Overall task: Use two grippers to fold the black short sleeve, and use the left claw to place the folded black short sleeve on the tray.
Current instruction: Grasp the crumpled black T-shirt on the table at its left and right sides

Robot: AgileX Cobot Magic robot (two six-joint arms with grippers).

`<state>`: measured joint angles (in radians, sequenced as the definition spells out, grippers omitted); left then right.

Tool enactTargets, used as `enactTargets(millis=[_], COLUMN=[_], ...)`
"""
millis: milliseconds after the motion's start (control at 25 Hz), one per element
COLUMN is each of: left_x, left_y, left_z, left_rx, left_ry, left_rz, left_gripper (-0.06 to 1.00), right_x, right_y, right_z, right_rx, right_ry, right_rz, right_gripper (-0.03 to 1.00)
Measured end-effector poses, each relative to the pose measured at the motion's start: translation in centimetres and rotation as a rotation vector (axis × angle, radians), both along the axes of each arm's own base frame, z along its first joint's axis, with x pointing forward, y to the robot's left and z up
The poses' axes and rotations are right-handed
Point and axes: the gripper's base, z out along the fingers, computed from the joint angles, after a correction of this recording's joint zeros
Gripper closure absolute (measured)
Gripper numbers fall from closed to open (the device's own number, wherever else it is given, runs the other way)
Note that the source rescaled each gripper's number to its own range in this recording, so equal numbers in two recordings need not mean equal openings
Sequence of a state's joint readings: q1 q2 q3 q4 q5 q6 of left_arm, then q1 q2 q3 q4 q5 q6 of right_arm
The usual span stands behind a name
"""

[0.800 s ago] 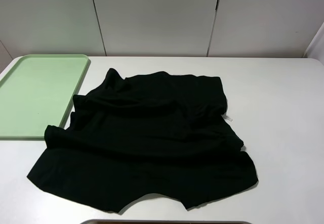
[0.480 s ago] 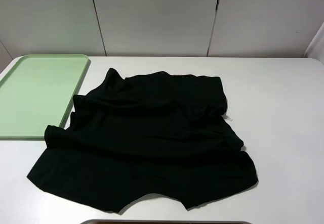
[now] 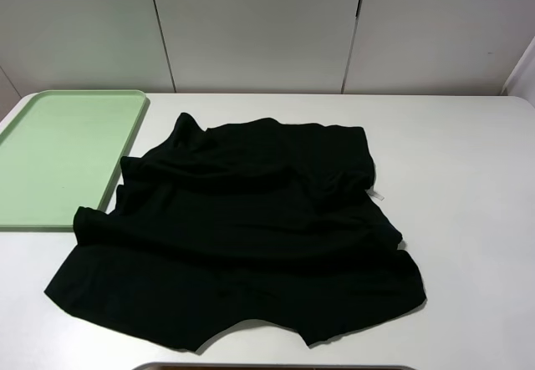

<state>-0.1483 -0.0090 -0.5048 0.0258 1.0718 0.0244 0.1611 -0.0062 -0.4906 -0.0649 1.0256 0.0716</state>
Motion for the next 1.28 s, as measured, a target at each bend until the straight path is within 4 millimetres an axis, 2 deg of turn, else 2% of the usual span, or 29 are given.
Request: enactTargets(millis=[1160, 1280], left_x=[0.0, 0.08], left_y=[0.0, -0.12], left_z=[0.0, 0.01], left_rx=[0.0, -0.01], left_ry=[0.0, 0.009], left_rz=[0.0, -0.045], left_gripper=[-0.05, -0.05], right_x=[0.0, 0.52], right_y=[-0.01, 0.2], right_z=[0.0, 0.0], right_rx=[-0.001, -0.028], right_ry=[0.0, 0.033], right_rz=[-0.001, 0.025], right_gripper=[-0.03, -0.03])
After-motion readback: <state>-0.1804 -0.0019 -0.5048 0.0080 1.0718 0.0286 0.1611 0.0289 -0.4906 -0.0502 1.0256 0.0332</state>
